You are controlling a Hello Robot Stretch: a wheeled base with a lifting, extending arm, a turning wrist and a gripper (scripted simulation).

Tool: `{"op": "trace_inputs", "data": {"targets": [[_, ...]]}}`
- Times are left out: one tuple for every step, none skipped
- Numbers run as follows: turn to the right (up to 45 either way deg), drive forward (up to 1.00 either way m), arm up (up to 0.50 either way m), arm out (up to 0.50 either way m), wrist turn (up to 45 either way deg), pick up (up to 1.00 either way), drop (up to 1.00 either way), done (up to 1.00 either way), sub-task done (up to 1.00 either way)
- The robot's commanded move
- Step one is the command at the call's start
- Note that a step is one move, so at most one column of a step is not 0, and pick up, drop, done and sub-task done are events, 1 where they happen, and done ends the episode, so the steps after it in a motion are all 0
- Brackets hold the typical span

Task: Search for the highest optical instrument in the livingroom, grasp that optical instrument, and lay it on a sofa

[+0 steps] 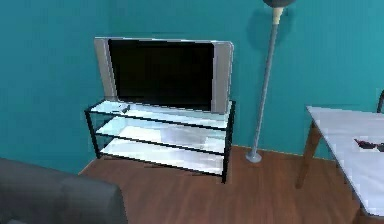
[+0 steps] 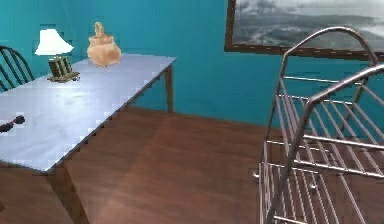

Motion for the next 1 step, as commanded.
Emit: {"op": "trace_inputs", "data": {"targets": [[0.0, 0.95, 0.0, 0.0, 0.0, 0.0, 0.0, 0.0, 0.0]]}}
